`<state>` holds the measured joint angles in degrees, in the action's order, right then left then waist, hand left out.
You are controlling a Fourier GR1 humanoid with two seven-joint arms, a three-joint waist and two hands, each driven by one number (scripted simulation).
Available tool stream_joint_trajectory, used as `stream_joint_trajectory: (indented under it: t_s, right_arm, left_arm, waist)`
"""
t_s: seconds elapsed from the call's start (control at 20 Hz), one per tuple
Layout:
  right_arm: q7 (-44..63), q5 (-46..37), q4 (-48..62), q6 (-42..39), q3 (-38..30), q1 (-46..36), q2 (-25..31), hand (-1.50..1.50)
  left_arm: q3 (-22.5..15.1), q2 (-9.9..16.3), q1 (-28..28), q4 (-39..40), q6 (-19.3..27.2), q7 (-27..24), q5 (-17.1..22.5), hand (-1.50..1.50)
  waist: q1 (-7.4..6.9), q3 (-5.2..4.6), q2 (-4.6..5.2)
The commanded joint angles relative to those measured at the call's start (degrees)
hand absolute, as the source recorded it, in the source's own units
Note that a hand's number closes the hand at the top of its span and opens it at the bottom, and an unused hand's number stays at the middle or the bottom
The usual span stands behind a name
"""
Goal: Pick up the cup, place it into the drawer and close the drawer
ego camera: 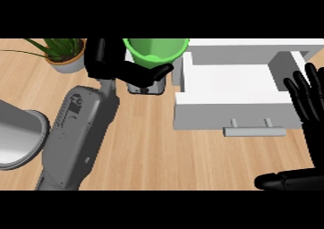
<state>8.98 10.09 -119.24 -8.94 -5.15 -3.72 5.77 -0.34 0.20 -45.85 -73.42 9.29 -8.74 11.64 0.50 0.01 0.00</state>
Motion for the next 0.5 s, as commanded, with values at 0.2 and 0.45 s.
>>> stream_joint_trajectory:
  t_s: [0.2,0.45]
  right_arm:
    - [0.28,-2.35,-0.45,0.74,1.78,-0.01,-0.71,-1.5]
    - [0.75,1.06,1.94,-0.12,-0.88,-2.24,0.4,-1.5]
  left_arm:
    - [-0.84,-0.2,-10.53,13.85,2.17,-1.24,-0.19,1.5]
    - [-4.97,-0.2,-16.52,20.7,7.0,-1.6,1.87,1.5]
  waist:
    - [0.29,0.0,0.12]
    - [0.52,0.01,0.15]
